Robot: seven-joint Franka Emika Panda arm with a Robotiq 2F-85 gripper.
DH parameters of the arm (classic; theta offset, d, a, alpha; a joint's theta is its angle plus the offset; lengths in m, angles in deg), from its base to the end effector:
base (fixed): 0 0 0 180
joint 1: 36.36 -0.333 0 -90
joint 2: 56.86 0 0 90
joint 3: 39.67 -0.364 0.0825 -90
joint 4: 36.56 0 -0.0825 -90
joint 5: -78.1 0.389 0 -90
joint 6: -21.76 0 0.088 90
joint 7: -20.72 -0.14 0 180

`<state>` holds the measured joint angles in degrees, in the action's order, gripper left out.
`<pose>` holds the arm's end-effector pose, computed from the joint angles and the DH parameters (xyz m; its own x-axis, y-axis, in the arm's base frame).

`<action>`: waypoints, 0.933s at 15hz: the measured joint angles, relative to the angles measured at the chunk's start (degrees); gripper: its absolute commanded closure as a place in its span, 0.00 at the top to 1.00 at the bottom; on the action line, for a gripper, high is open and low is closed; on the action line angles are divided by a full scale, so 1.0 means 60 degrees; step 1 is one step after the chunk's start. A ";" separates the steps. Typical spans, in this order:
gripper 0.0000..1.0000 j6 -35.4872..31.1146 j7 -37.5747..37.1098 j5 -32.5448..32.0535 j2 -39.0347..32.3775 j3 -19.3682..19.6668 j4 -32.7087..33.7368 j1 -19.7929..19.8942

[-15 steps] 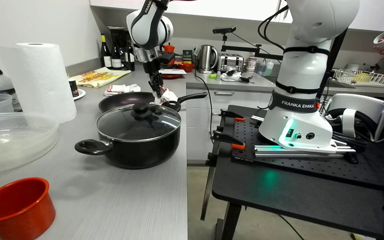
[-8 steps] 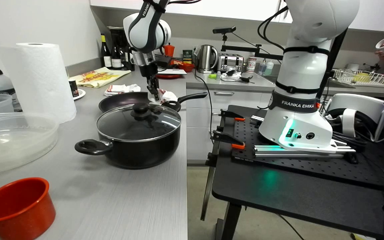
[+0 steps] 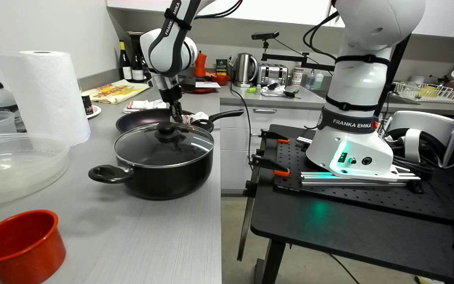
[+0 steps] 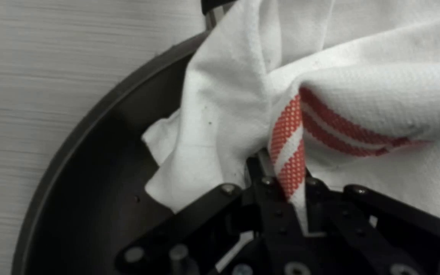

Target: Use the towel to wipe the pan

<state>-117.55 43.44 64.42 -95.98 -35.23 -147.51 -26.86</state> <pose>0.6010 -0.1551 0.1152 0.9081 0.3340 -0.2526 0.3623 -0.9291 0.0738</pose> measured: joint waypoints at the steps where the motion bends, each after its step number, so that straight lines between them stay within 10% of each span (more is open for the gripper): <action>1: 0.02 -0.0006 0.0086 -0.0093 -0.0057 -0.0013 0.0096 0.0000; 14: 0.02 -0.1485 0.1216 -0.0451 -0.0344 -0.0412 0.0480 0.0255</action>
<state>-126.47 50.74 61.72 -98.04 -37.71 -144.63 -25.33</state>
